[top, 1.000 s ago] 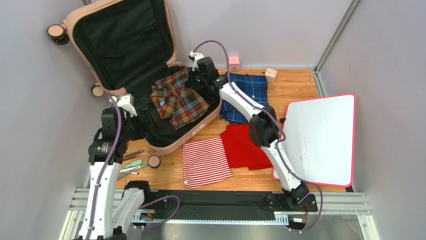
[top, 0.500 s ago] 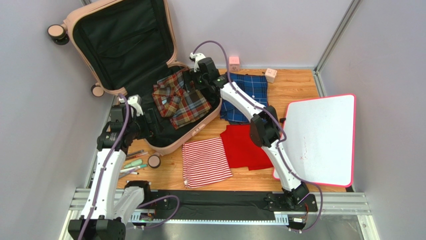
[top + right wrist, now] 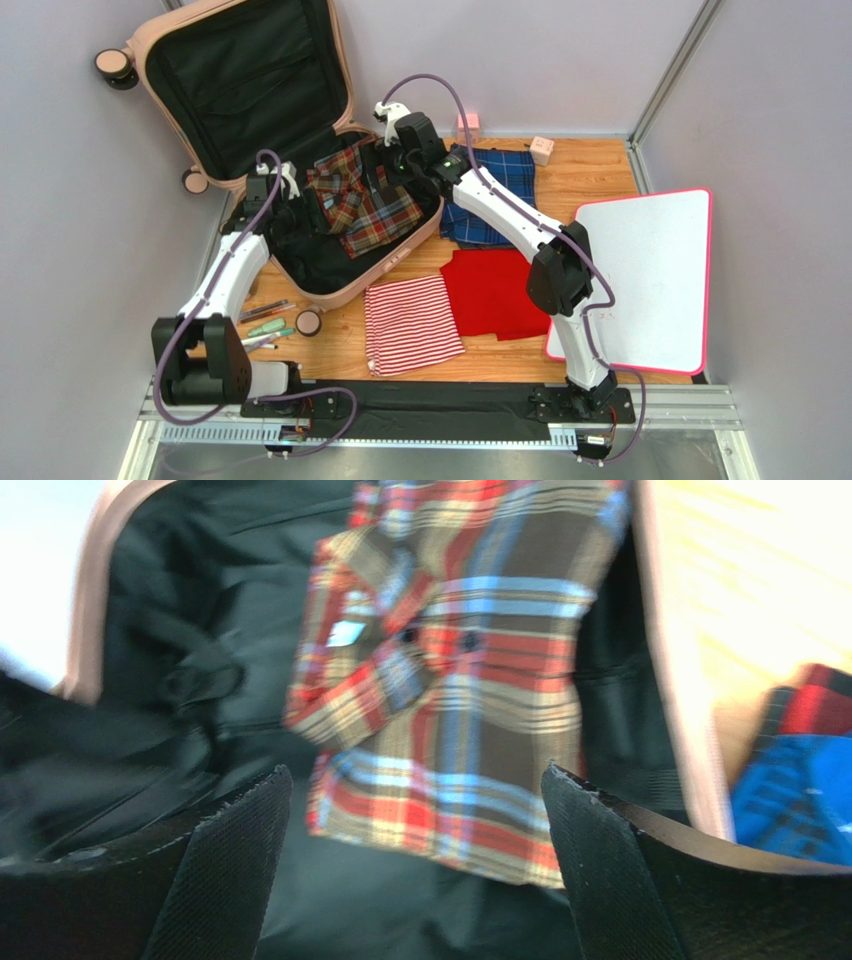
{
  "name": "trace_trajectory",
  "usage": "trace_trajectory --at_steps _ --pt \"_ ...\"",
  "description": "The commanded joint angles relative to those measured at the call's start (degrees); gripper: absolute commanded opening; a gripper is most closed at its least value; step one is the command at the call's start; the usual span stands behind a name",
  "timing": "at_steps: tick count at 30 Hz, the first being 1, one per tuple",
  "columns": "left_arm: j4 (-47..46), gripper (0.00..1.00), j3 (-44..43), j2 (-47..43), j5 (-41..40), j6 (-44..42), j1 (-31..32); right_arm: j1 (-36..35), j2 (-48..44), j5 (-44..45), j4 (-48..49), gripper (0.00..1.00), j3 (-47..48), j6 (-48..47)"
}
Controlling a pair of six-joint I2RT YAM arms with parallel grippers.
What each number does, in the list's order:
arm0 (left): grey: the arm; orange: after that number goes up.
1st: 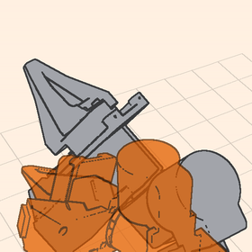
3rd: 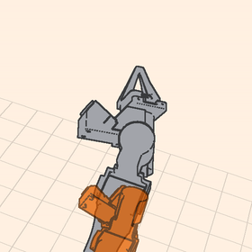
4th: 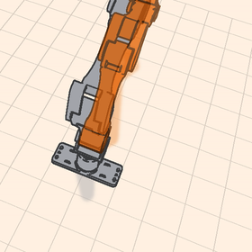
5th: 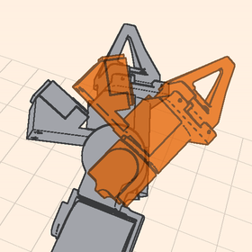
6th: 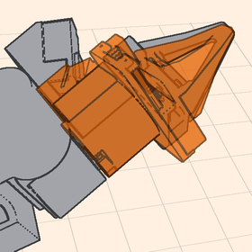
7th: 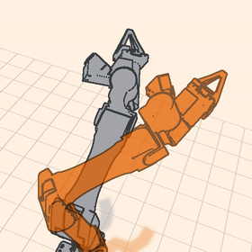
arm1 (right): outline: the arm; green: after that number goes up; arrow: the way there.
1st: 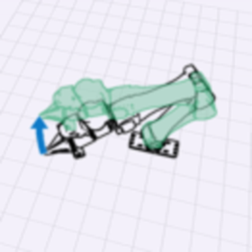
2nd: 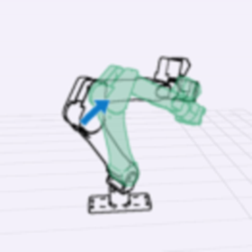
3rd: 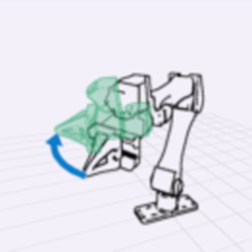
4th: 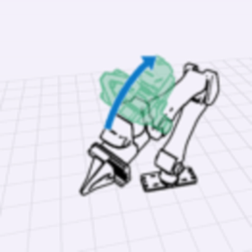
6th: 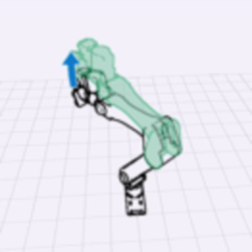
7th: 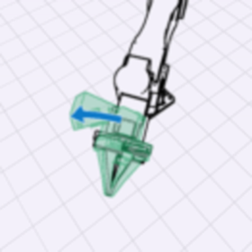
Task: Pack the luggage
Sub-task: Place the clothes in the luggage.
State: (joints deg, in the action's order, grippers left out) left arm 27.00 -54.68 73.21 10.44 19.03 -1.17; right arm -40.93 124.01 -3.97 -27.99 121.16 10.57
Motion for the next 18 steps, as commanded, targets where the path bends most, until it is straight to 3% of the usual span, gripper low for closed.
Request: trace_trajectory --at_steps 1,4,8,18 --pt "-6.8 0.75 -4.6 5.1 1.3 1.6 -0.1 -0.6 0.9 -0.7 -0.7 0.92 -1.2 2.1" --pt "-8.6 0.71 -5.1 9.8 -0.8 3.1 0.0 -0.6 4.0 -2.5 -2.8 0.76 2.9 1.5" --pt "-11.7 0.71 -4.4 15.0 -2.4 4.6 0.0 -0.5 11.5 -4.7 -7.1 0.70 10.1 1.5" --pt "-18.0 0.80 -3.1 23.6 3.6 12.5 0.0 0.4 15.4 -5.3 -9.4 0.72 11.1 1.7"
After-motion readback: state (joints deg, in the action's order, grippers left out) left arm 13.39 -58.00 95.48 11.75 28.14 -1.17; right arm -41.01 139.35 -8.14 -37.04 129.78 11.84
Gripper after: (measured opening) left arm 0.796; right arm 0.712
